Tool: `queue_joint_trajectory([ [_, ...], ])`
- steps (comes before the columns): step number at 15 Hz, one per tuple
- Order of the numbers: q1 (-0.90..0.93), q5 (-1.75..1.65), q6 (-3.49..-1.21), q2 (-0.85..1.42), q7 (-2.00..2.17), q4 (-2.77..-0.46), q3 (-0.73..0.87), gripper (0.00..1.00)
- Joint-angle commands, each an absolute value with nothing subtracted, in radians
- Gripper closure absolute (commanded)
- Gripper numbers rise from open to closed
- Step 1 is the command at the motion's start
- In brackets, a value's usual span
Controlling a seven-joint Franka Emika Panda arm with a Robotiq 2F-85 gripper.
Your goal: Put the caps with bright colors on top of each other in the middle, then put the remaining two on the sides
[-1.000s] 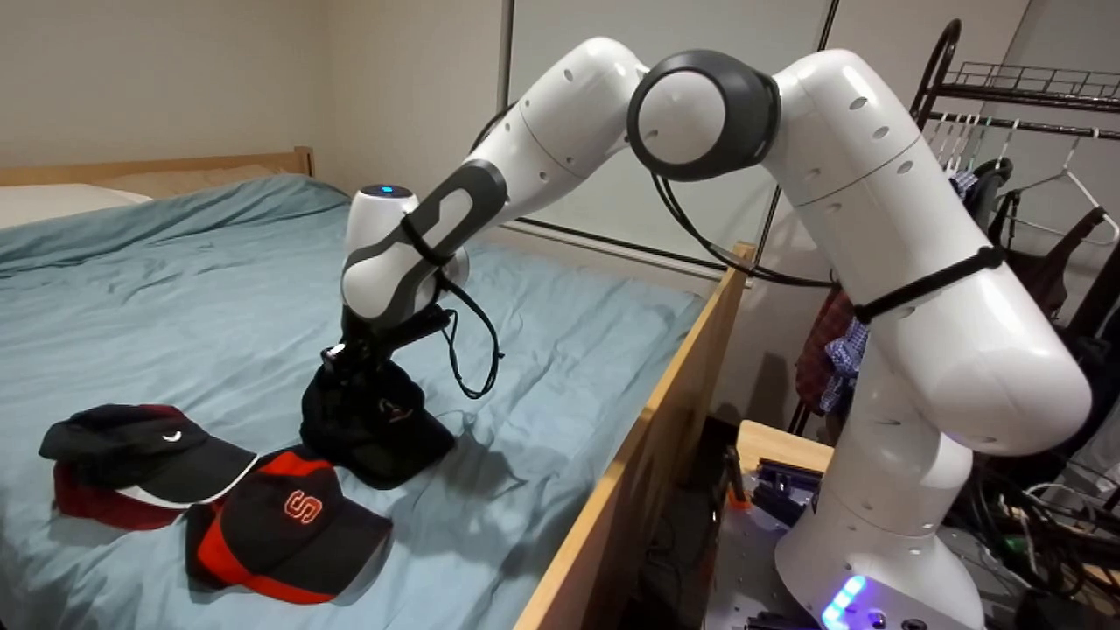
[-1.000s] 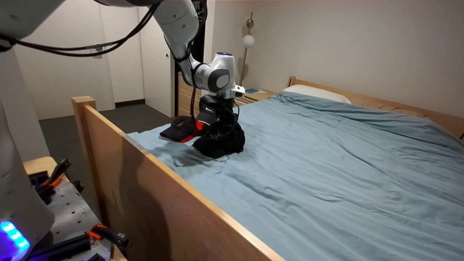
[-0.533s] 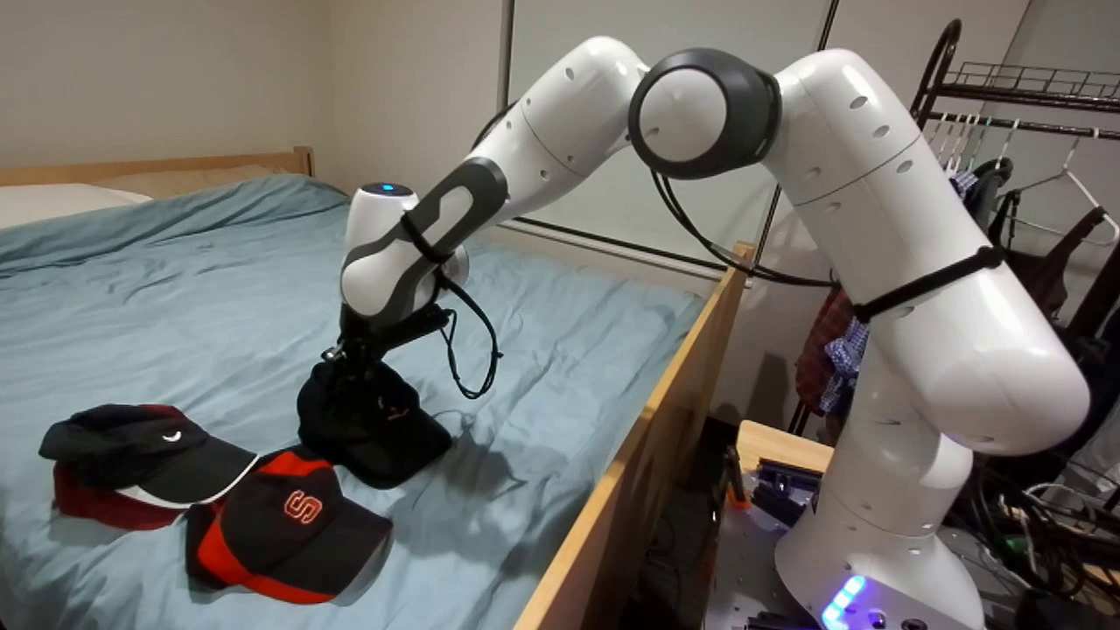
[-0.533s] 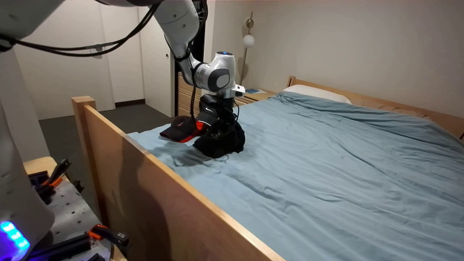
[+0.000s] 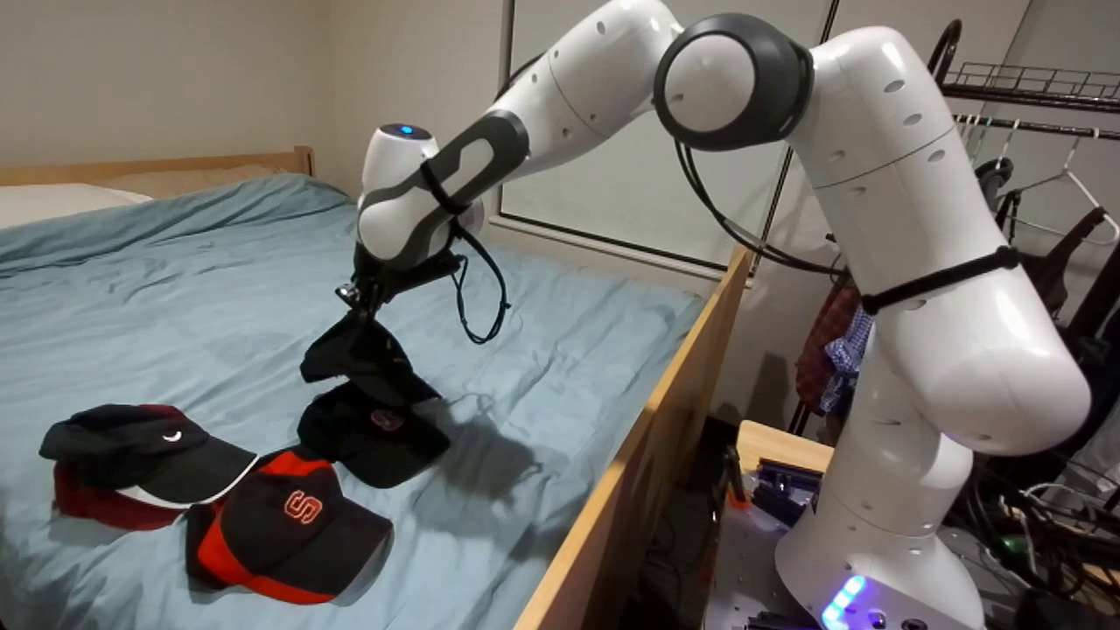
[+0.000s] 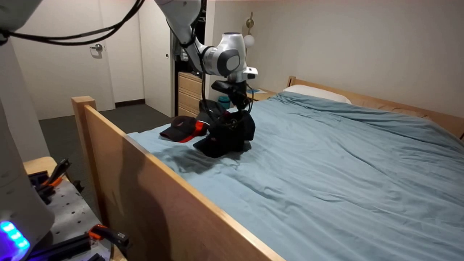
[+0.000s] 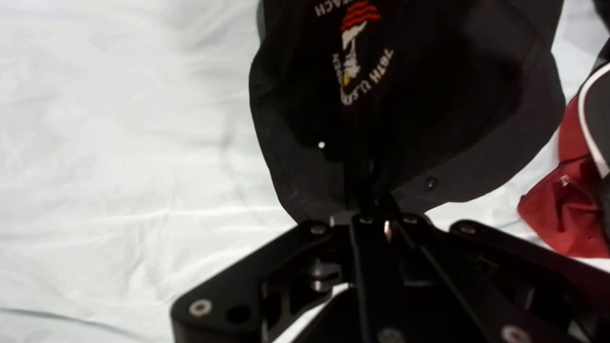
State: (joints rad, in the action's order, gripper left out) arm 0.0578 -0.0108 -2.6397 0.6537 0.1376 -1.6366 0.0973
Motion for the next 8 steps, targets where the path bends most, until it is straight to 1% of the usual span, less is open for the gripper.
queue_joint_trajectory([
  [1, 0.062, -0.098, -2.611, 0.579, 0.160, -1.648, 0.175, 0.96],
  [4, 0.064, -0.172, -2.605, 0.564, 0.181, -1.641, 0.238, 0.96],
  [8, 0.046, -0.230, -2.601, 0.605, 0.207, -1.619, 0.293, 0.96],
])
